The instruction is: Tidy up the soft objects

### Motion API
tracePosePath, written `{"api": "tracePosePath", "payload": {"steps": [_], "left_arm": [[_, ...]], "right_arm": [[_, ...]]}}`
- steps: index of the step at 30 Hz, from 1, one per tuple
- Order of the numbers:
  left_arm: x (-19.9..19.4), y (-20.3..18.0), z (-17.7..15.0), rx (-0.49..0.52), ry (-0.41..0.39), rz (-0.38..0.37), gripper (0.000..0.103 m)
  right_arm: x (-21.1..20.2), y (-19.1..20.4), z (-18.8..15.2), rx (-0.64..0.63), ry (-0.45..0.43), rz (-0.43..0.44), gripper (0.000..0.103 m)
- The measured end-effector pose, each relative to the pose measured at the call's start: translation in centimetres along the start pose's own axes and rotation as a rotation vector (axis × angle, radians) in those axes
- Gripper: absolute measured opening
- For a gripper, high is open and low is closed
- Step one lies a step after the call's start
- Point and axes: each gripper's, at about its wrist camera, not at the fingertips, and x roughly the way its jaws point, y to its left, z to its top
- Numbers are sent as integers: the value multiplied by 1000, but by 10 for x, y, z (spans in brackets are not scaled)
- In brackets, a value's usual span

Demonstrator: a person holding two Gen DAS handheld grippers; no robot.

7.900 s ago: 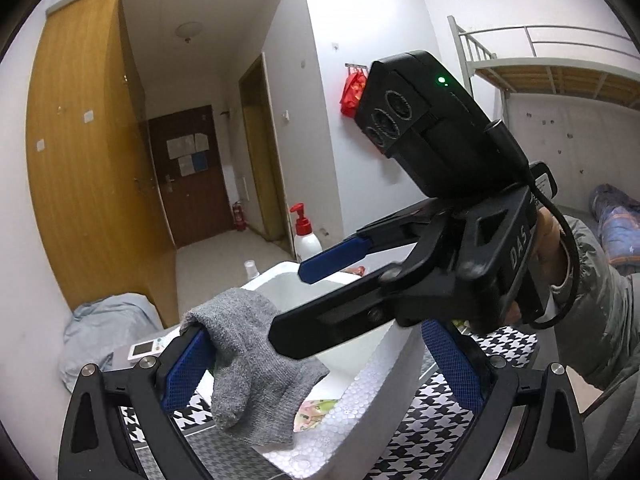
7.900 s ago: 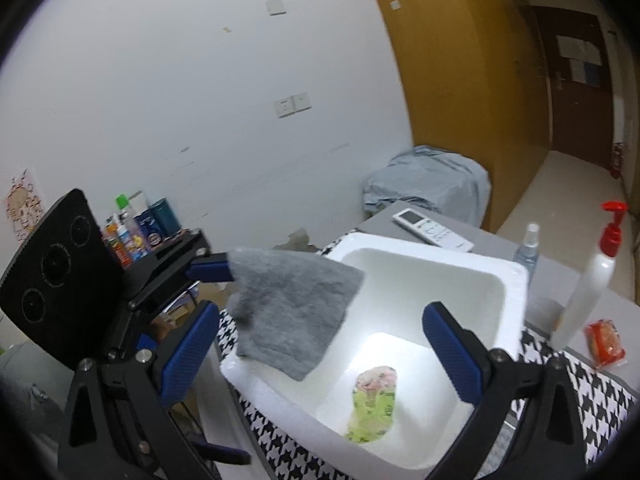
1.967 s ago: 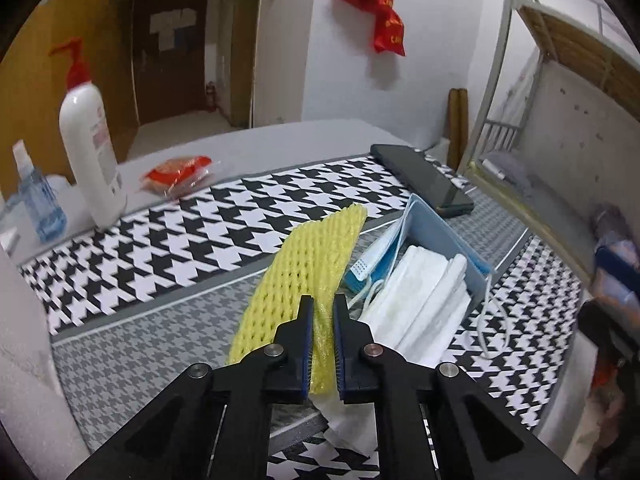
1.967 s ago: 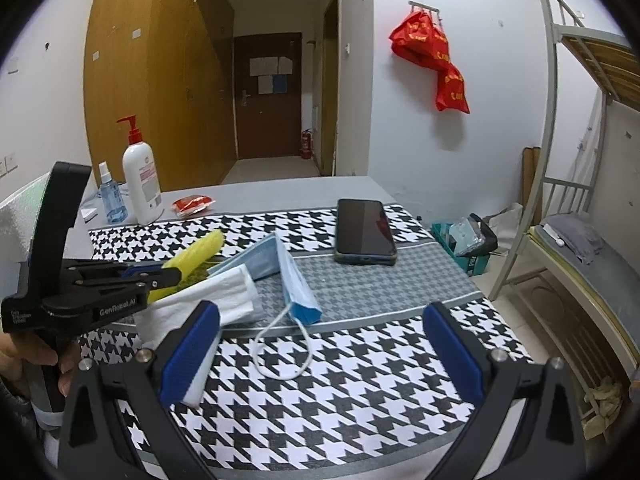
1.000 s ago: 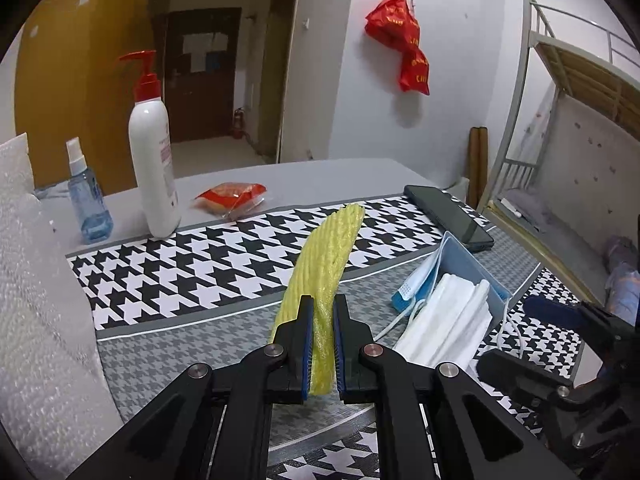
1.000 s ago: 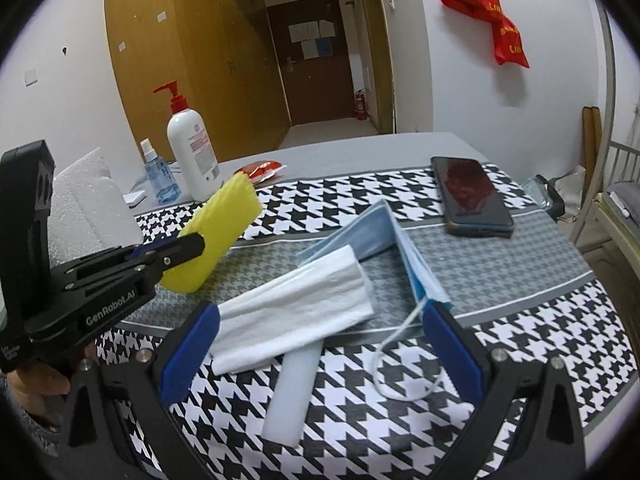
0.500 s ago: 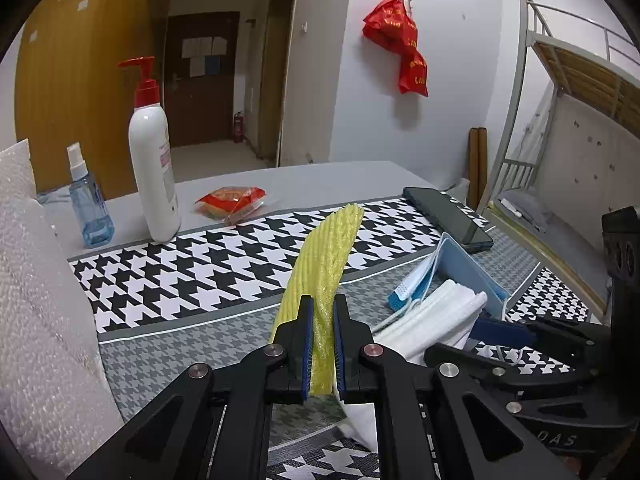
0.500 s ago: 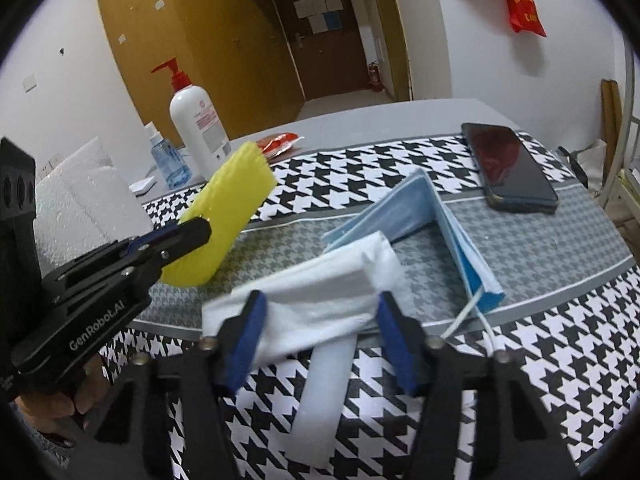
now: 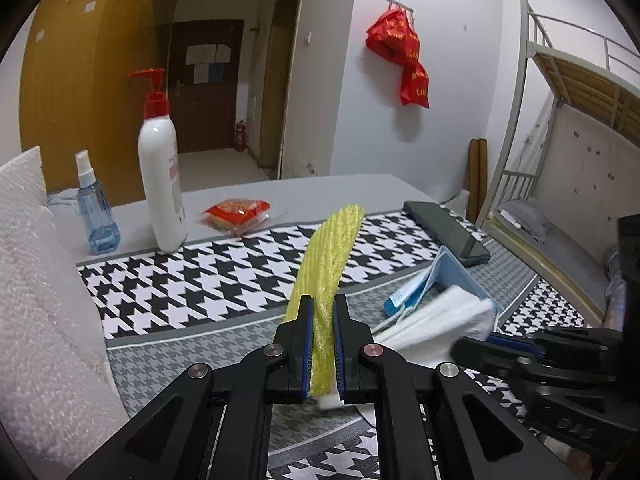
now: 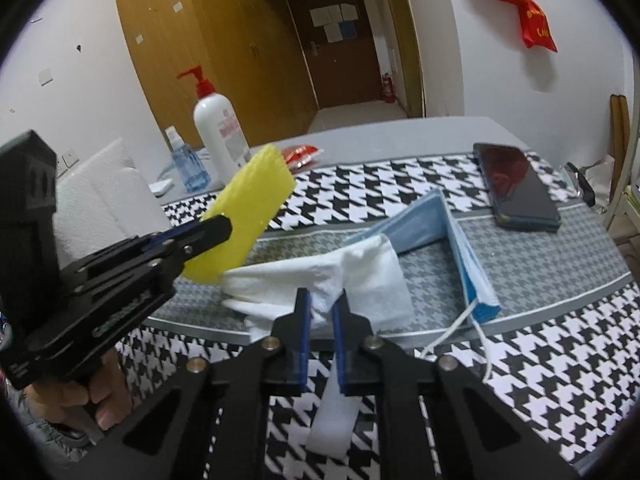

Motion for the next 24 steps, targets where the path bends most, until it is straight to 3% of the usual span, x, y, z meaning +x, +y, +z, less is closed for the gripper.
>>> {"api": "tracePosePath", "payload": {"steps": [18, 24], "left_arm": [[-8, 3, 4, -8, -30, 9, 10], [-8, 1, 3, 1, -32, 10, 10]], "right_arm": [[-96, 8, -17, -22, -119, -13, 13], [-121, 0, -26, -4, -150, -55, 13]]}}
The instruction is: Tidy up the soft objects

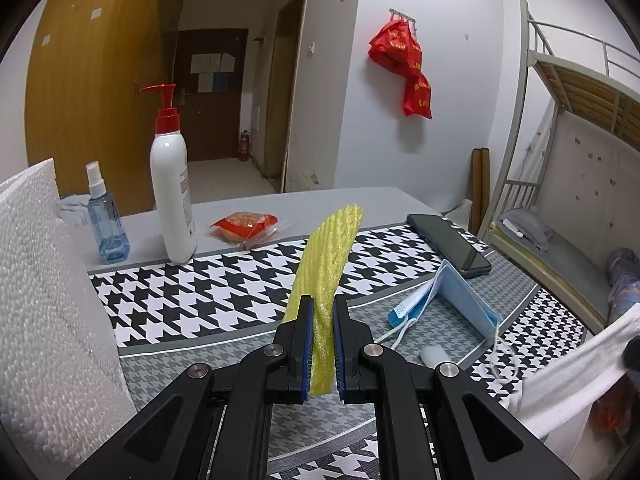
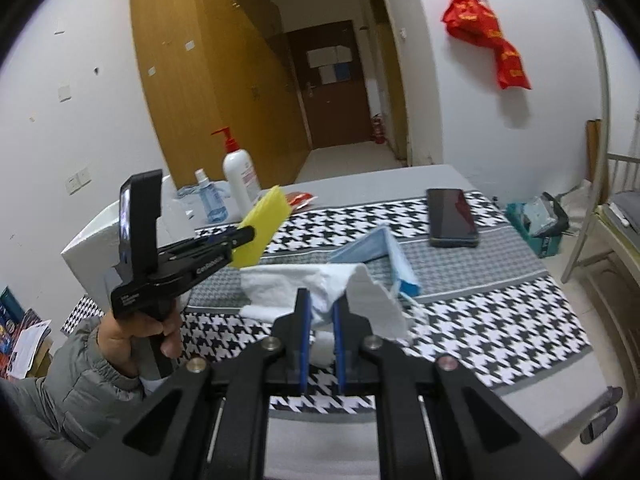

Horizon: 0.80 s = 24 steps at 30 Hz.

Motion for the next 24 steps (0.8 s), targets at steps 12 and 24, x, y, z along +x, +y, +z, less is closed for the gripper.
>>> {"api": "tracePosePath", "payload": {"steps": [12, 24], "left_arm": [[3, -1, -1, 9, 4, 7, 10], [5, 1, -2, 9, 14, 12, 10]], "right_arm": [[27, -36, -33, 16, 139, -194, 23], [47, -37, -55, -91, 206, -231, 62]]}}
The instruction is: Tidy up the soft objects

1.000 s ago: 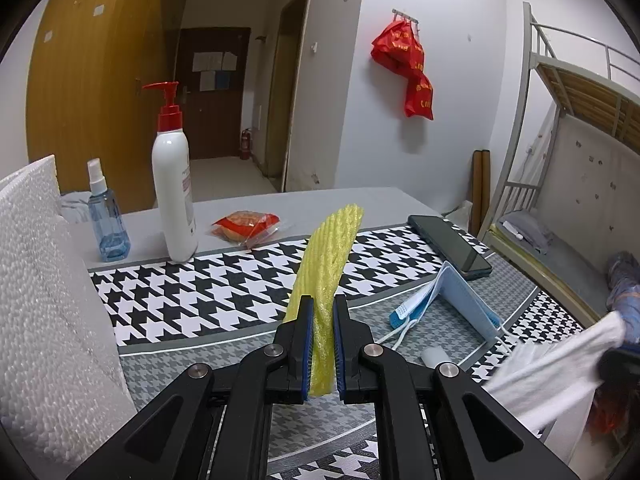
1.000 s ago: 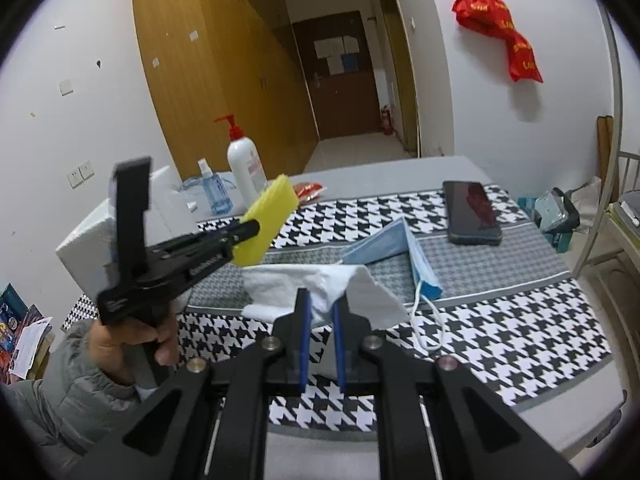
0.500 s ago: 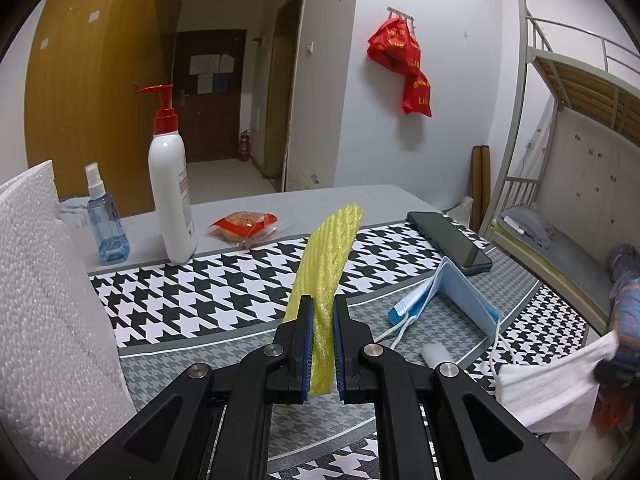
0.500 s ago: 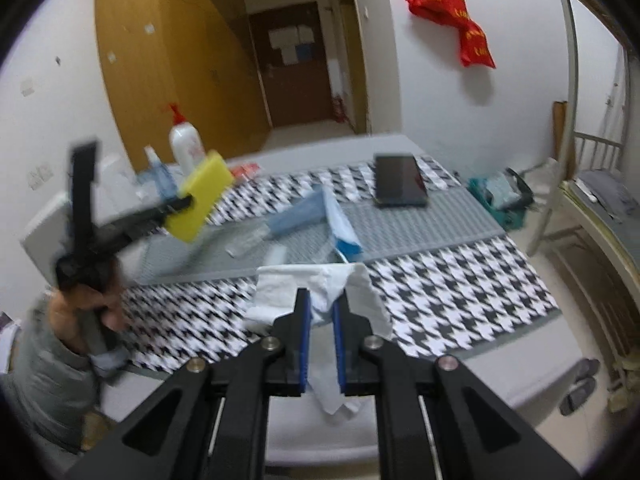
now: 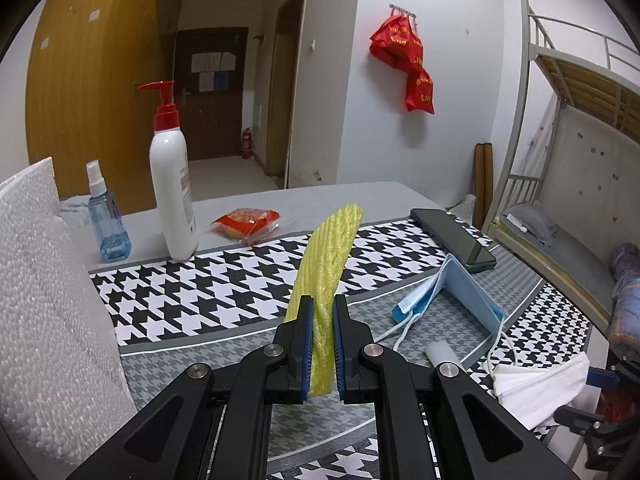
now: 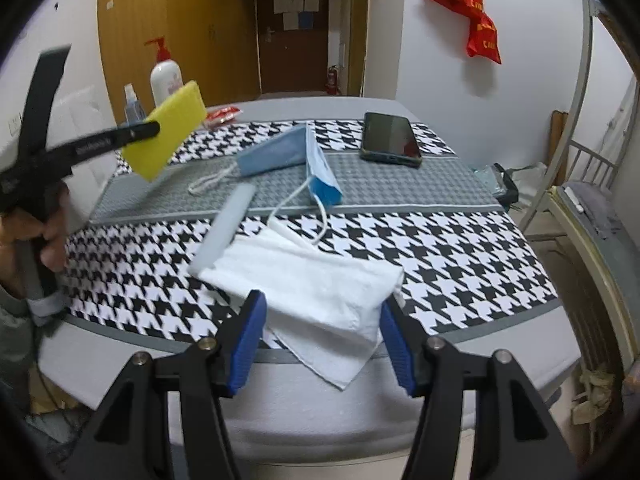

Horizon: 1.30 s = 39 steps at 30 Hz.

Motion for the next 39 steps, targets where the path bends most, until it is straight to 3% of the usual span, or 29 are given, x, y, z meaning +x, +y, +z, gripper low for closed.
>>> {"api": "tracePosePath", "payload": {"steps": [13, 29, 33, 39], "left_arm": [[0, -1, -1, 5, 0, 0, 10], [-1, -1, -1, 1, -3, -8, 10], [-6, -2, 1, 3, -24, -24, 10], [-14, -4, 3, 10, -45, -47, 10]], "right_arm": [[30, -5, 5, -3, 42, 2, 73], [-16, -14, -1, -18, -30, 34, 73], [-3, -10, 13, -54, -30, 79, 78], [24, -9, 22, -78, 18, 79, 78]]}}
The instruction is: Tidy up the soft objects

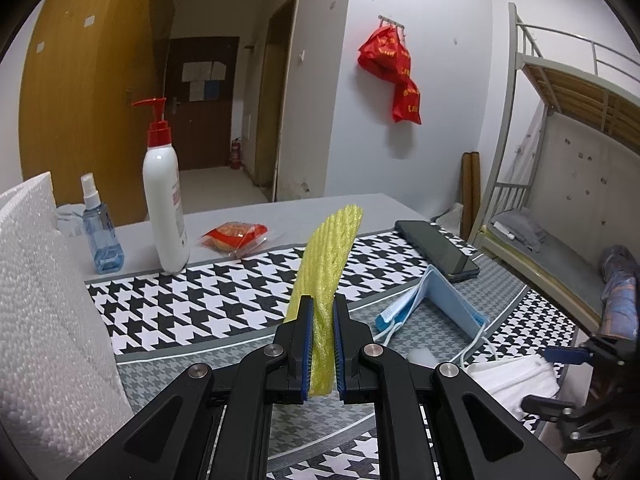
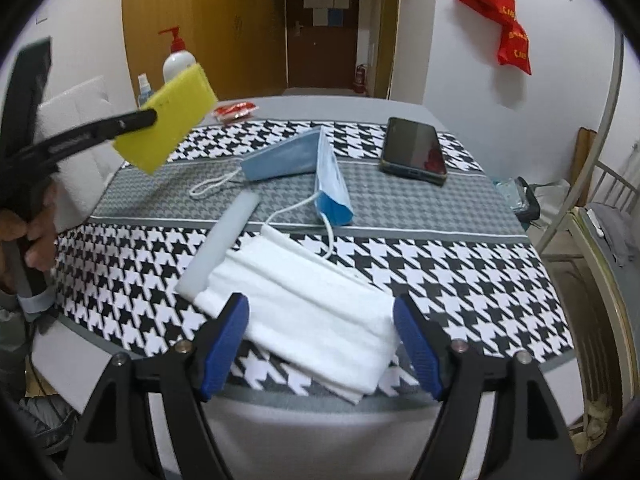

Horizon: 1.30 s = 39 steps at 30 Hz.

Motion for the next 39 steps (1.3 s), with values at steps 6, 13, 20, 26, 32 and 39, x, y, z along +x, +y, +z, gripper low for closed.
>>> {"api": "tracePosePath", "payload": {"steps": [6, 13, 20, 26, 32, 39], "left_arm": [[-2, -1, 0, -1, -3, -4, 10], [-4, -1, 1, -4, -6, -13, 10], [-8, -3, 1, -8, -14, -31, 10], [-12, -3, 2, -10, -29, -33, 10], [-20, -6, 3, 2, -61, -33, 10], [-38, -10, 7, 11, -125, -71, 10]], "right_arm": [[12, 2, 4, -39, 36, 16, 78], [22, 0, 4, -47, 68, 52, 78], [27, 0, 8, -73, 105, 68, 79], [23, 8, 9, -98, 139, 72, 64], [8, 25, -3, -91, 122, 38, 28], [-5, 23, -23, 177, -25, 65, 27]]}}
